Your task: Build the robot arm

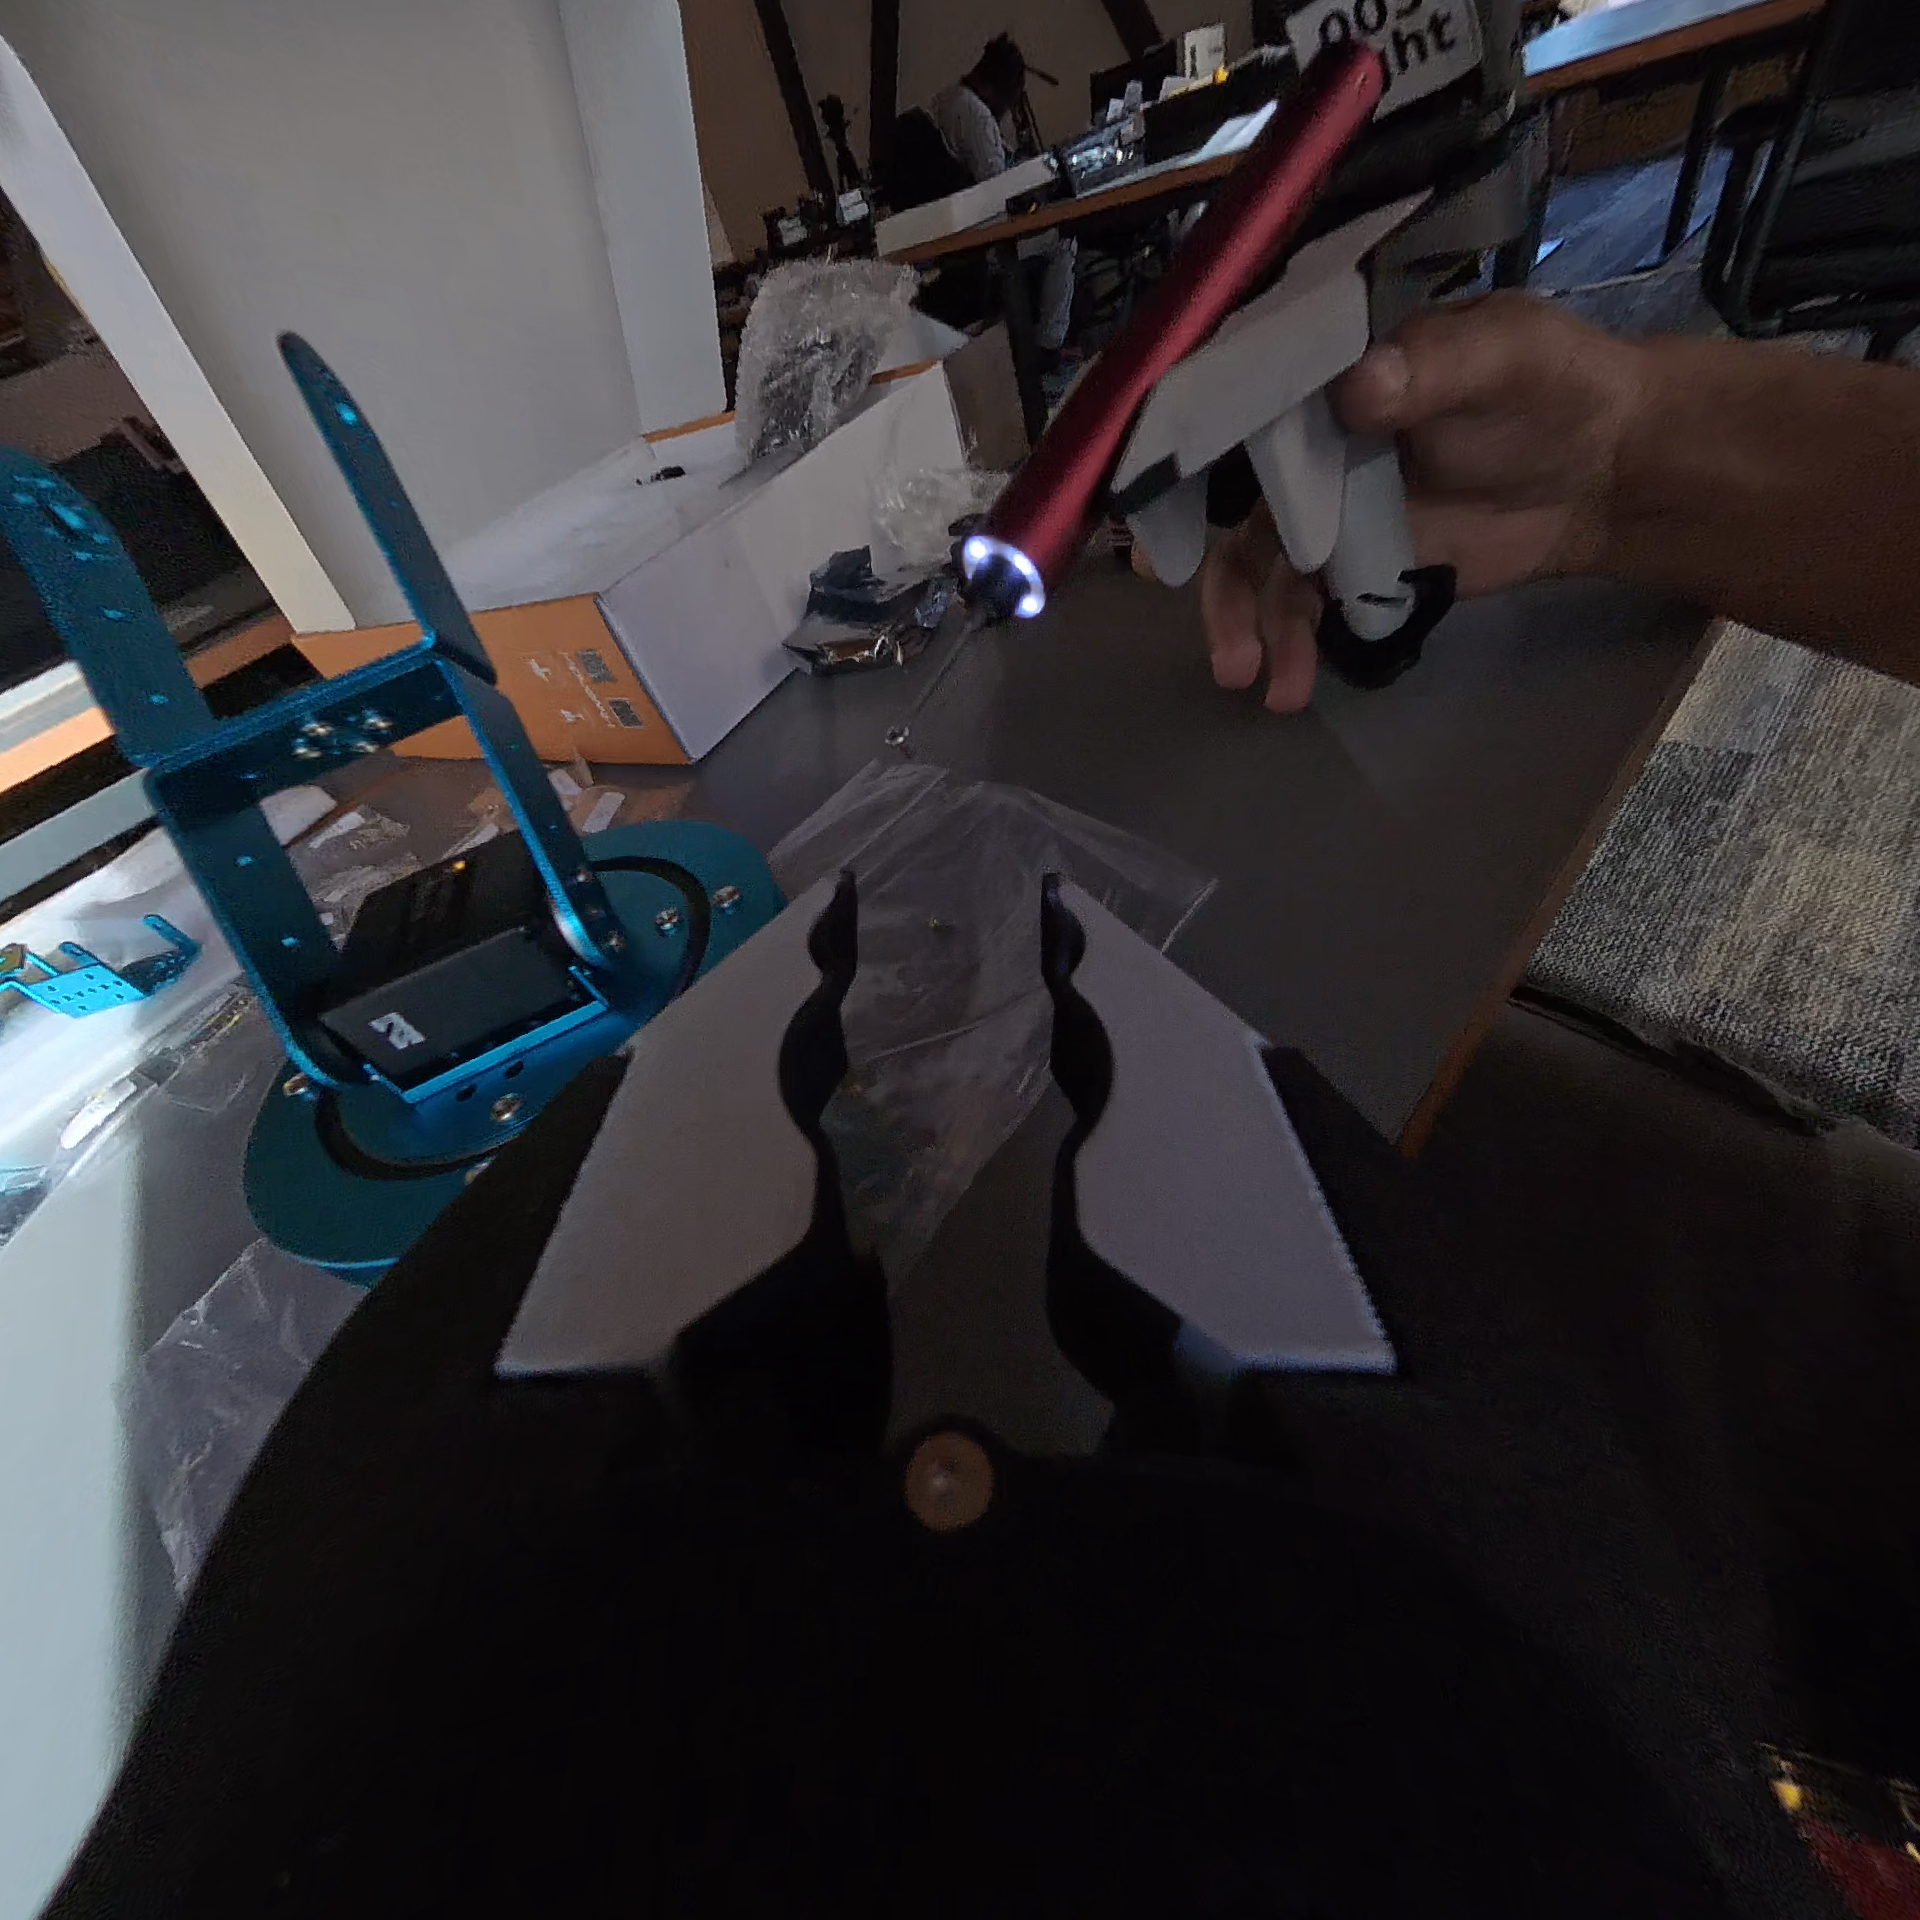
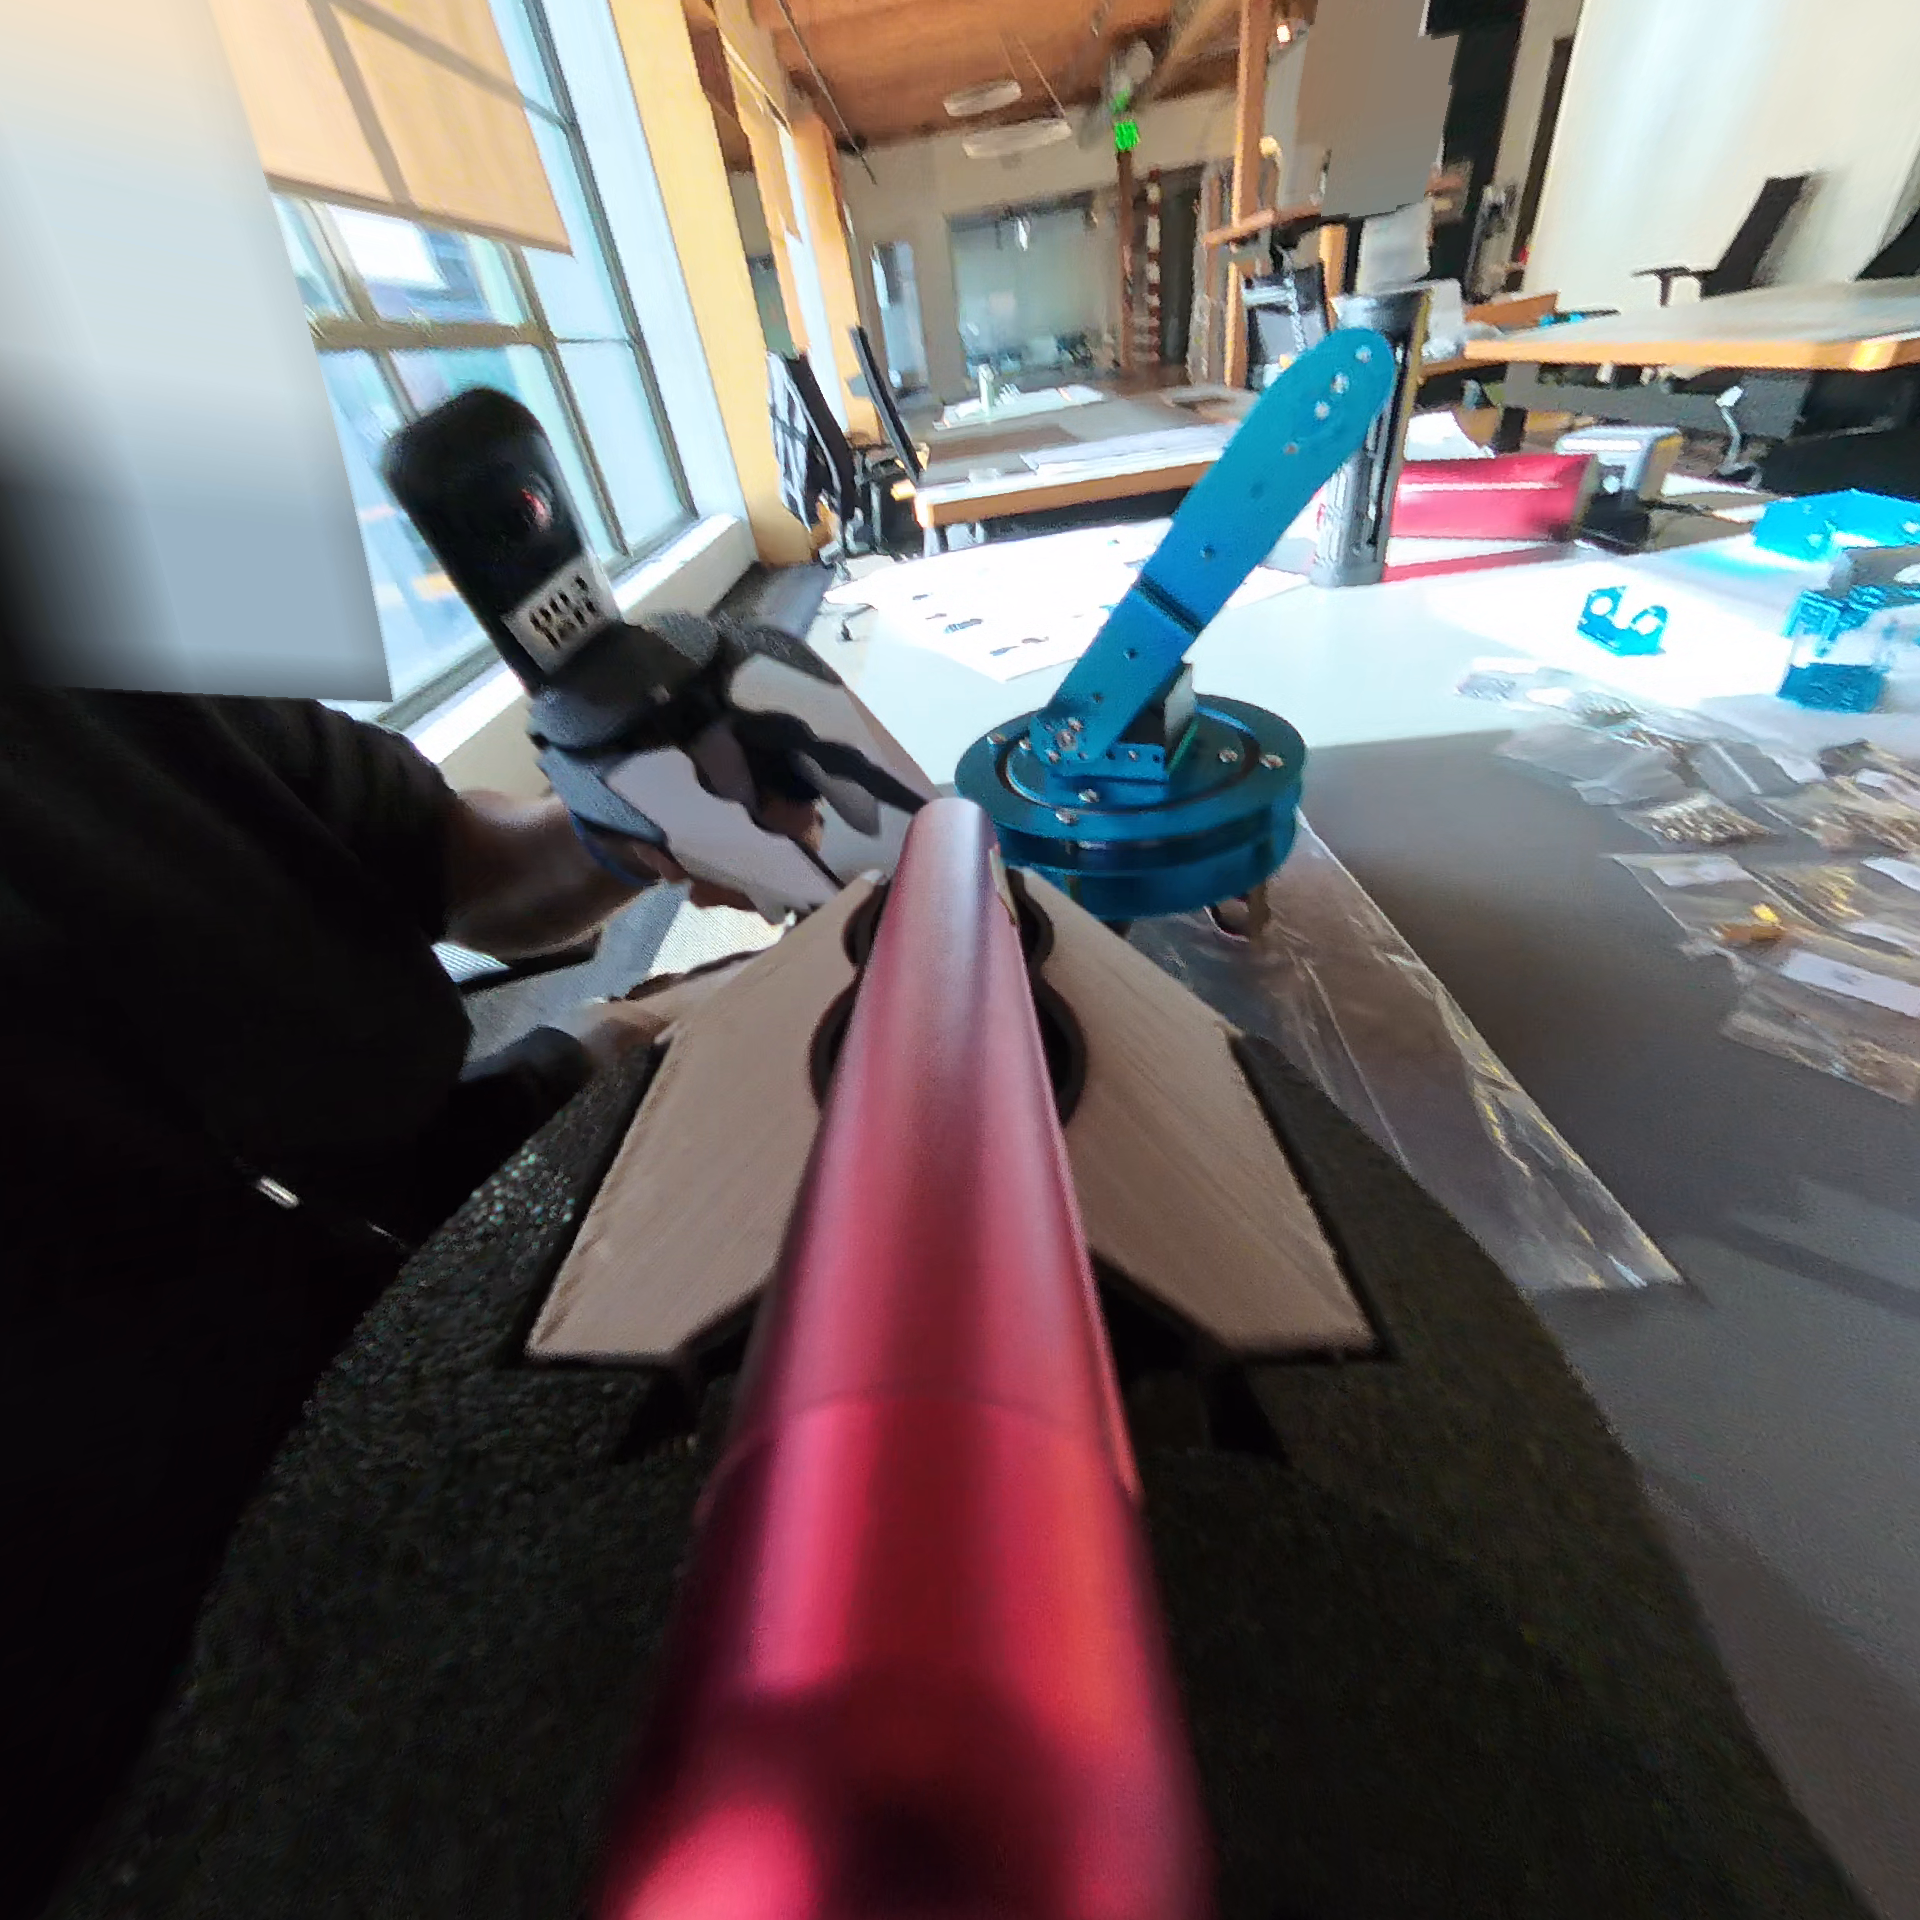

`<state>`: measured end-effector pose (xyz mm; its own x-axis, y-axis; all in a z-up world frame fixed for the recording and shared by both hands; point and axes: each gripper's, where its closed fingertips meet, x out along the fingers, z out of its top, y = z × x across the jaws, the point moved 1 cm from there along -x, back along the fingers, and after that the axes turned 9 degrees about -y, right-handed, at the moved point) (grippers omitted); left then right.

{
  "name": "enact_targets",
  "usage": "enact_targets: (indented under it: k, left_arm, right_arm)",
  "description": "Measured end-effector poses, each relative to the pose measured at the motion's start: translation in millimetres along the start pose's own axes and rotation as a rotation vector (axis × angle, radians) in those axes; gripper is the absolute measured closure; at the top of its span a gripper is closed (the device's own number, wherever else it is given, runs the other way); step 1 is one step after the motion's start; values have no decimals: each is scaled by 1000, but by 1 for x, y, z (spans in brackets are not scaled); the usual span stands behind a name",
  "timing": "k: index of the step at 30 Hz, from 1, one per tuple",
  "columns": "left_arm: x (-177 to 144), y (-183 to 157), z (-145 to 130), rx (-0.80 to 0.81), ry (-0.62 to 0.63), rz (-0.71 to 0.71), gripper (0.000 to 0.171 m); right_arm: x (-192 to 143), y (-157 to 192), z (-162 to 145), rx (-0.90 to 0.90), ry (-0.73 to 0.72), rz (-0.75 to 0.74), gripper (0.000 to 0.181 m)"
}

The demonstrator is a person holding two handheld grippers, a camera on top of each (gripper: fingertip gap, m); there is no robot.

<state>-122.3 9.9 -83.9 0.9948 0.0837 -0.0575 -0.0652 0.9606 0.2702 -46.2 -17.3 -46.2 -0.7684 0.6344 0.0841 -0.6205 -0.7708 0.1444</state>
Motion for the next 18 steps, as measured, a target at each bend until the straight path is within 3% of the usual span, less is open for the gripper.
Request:
enact_targets:
  k: [10, 18]
  left_arm:
    - [9, -2, 13, -141, -70, 14, 151]
    - [5, -3, 13, -87, -69, 11, 153]
  right_arm:
    - [11, 15, -3, -18, 11, 61, 158]
    - [8, 18, -1, -8, -1, 70, 158]
